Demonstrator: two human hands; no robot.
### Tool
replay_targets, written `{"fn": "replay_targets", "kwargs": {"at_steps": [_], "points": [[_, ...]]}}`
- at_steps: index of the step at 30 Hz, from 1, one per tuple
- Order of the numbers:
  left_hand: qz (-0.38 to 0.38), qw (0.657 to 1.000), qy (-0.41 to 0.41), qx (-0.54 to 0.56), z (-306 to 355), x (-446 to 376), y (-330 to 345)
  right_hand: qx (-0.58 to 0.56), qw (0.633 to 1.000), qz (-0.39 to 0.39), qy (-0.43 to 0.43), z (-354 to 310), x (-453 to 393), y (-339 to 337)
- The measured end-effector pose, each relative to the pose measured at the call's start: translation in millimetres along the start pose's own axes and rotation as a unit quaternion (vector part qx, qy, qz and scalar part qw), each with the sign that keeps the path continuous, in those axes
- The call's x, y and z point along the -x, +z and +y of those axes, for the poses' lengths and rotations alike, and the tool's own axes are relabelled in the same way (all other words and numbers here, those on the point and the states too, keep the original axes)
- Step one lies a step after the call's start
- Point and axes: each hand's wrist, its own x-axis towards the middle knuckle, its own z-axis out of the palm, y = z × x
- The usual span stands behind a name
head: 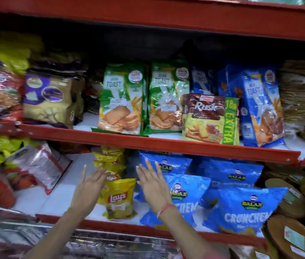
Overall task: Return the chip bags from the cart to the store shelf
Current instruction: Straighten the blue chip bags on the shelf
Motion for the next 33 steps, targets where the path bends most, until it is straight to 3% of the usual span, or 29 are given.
{"fn": "replay_targets", "kwargs": {"at_steps": [4,7,9,13,18,25,29,33], "points": [[0.016,0.999,0.019,-0.025,-20.5,-1.2,2.7,0.044,0.996,-0.07,0.016,-33.4,-25.0,14.7],[0.027,0.999,0.017,-0.024,-22.9,-1.0,-10.3,0.072,0.997,-0.028,0.022,-43.7,-28.9,19.4],[0.005,1.0,-0.002,0.009,-35.6,-0.2,-7.9,0.063,0.997,-0.03,0.016,-51.7,-30.9,15.1],[-0.032,0.994,-0.026,0.102,-69.7,-3.6,12.6,0.014,0.989,-0.144,0.038,-61.3,-32.9,11.5],[-0.08,0.987,-0.052,0.127,-83.1,-7.4,25.7,0.01,0.987,-0.153,0.043,-74.3,-41.2,22.9],[-0.043,0.997,-0.016,0.056,-57.9,-6.0,8.1,-0.064,0.994,-0.046,0.077,-48.8,-20.4,18.6],[-0.009,0.995,0.027,0.099,-20.4,-11.9,1.3,-0.045,0.991,0.03,0.123,-2.4,12.5,11.3],[-0.009,0.992,0.071,0.105,29.0,-29.4,-1.4,-0.026,0.985,0.03,0.169,57.0,44.7,4.5]]}}
